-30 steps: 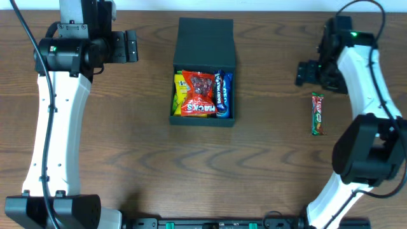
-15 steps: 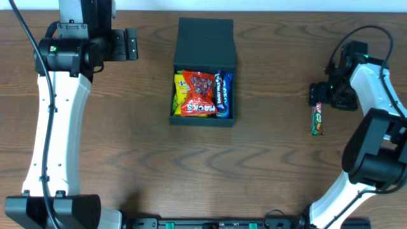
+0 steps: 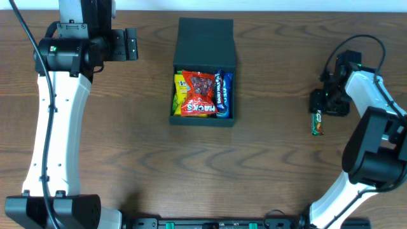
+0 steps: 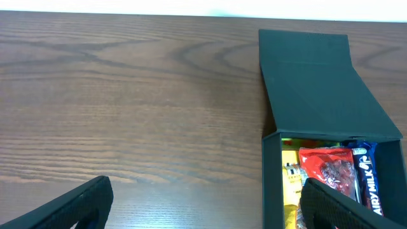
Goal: Pack container
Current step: 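Move the right gripper to the red KitKat bar and grasp it, then lower the KitKat bar into the box and release it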
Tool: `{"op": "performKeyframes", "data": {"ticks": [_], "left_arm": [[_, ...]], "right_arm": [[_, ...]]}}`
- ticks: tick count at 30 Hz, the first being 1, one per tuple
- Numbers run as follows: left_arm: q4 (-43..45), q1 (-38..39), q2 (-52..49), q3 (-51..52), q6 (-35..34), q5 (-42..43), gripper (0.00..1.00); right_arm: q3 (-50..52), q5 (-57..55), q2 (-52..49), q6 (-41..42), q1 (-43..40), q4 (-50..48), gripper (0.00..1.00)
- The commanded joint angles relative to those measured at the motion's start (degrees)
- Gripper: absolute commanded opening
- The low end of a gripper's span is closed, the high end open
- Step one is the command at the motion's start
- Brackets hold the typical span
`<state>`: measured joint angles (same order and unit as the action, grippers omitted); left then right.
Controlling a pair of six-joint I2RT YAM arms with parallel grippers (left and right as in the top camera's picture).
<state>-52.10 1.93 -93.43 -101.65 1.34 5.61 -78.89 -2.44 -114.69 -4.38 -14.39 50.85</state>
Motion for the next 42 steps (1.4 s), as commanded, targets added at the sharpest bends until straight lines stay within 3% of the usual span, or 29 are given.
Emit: {"op": "performKeyframes", "data": {"ticks": [1, 9, 15, 22, 29, 36, 42], "left_arm": [[0.04, -0.09, 1.29, -0.24, 0.42, -0.22, 0.95], [0.07, -0.09, 1.29, -0.24, 0.42, -0.22, 0.95], [0.02, -0.09, 1.29, -0.24, 0.42, -0.22, 0.95], [-0.02, -0.09, 1.29, -0.24, 0.42, -0.22, 0.95], [-0.02, -0.09, 1.29, -0.24, 0.39, -0.22, 0.95], [-0.15, -0.09, 1.29, -0.24, 0.39, -0.2, 0.95], [-0.7, -0.09, 1.29, -0.24, 0.37, -0.2, 0.95]], "right_arm": [[0.72, -3.37, 1.14, 3.74, -0.17, -0.98, 0.56], [3.02, -3.32, 1.11, 3.69, -0.15, -3.1, 0.48], [3.04, -3.32, 1.11, 3.69, -0.15, -3.58, 0.27], [3.06, -2.58, 1.11, 3.85, -0.15, -3.72, 0.1], [-0.35, 3.58, 1.14, 5.44, 1.46, -2.62, 0.04], [-17.66, 4.31, 1.11, 5.73, 11.19, 5.6, 0.01], [-25.31, 5.77, 1.14, 14.1, 25.83, 5.07, 0.03]]}}
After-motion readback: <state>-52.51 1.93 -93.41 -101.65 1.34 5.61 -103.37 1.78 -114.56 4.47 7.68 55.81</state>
